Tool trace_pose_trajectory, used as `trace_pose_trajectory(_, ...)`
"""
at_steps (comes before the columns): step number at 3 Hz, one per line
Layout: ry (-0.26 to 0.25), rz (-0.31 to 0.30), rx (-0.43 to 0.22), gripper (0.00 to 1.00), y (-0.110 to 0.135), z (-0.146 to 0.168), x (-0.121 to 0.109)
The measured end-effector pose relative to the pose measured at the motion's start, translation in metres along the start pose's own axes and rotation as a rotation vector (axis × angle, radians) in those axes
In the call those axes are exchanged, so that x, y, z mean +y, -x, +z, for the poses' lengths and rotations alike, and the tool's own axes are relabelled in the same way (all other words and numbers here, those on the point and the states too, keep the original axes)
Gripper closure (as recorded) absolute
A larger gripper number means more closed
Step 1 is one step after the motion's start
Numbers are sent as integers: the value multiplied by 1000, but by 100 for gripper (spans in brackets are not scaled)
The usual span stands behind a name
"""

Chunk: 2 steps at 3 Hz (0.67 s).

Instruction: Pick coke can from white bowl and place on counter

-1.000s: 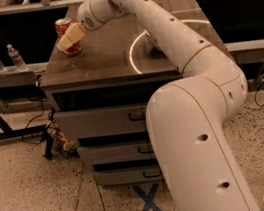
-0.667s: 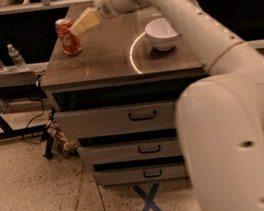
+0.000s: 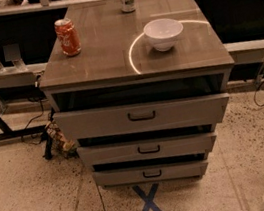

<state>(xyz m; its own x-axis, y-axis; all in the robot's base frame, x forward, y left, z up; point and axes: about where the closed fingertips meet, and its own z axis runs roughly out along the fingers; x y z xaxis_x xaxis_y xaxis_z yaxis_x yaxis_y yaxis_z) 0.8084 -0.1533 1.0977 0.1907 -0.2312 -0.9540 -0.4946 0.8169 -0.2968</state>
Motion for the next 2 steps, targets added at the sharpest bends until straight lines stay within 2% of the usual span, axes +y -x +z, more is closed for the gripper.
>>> trace_pose_trajectory(1,-145,-1,-80,0,20,-51,-59)
trace_pose_trajectory(2,-163,-2,-88,0,22,-58,-66)
